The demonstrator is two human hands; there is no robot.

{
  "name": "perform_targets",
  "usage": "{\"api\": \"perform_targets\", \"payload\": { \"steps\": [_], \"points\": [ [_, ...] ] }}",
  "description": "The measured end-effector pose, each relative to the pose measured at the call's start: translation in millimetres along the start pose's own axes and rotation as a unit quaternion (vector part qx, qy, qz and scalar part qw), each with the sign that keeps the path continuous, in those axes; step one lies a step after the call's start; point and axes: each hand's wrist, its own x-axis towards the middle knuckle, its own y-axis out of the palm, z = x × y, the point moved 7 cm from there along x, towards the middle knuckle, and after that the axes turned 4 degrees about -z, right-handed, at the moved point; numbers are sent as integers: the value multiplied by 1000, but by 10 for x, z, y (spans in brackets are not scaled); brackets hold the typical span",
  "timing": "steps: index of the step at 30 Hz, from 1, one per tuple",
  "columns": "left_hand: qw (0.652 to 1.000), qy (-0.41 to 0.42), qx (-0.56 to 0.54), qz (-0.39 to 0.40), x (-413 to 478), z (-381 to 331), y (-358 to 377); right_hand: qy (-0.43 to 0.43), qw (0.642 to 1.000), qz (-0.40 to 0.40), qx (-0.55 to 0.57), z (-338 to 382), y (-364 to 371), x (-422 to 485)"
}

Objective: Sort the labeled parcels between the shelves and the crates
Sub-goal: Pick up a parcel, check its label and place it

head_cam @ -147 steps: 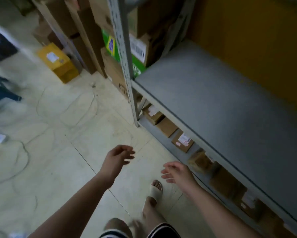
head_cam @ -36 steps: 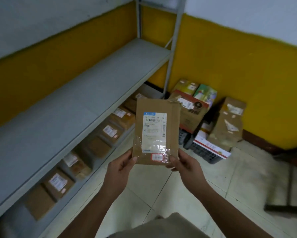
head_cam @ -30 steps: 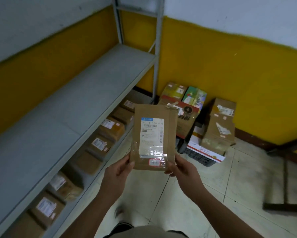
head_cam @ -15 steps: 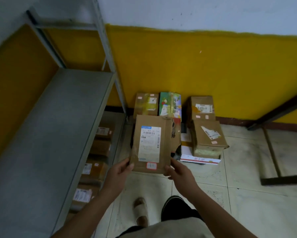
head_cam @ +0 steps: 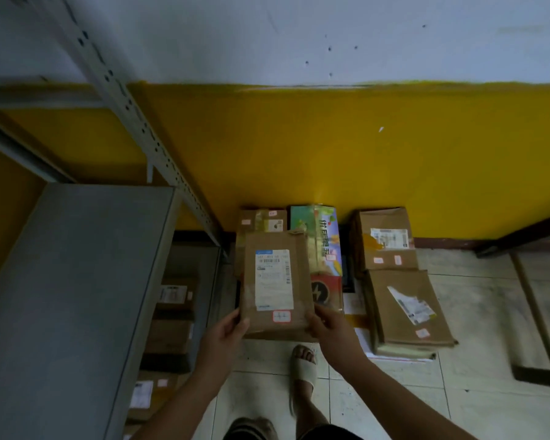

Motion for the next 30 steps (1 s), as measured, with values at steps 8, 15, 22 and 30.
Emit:
{"api": "perform_targets", "payload": {
  "steps": [8,15,22,30],
  "points": [
    [1000,-9,-13,15,1514,-290,30,13,999,-7,-30,143,255,1586],
    [999,11,15,40,2647,-94,107,38,998,-49,-12,-188,600,2549],
    [998,15,9,55,3297,217,303,56,994,-87,-27,-417,725,2996],
    [992,78,90,42,3609,333,445,73,992,-86,-52,-495,776,3166]
  ]
}}
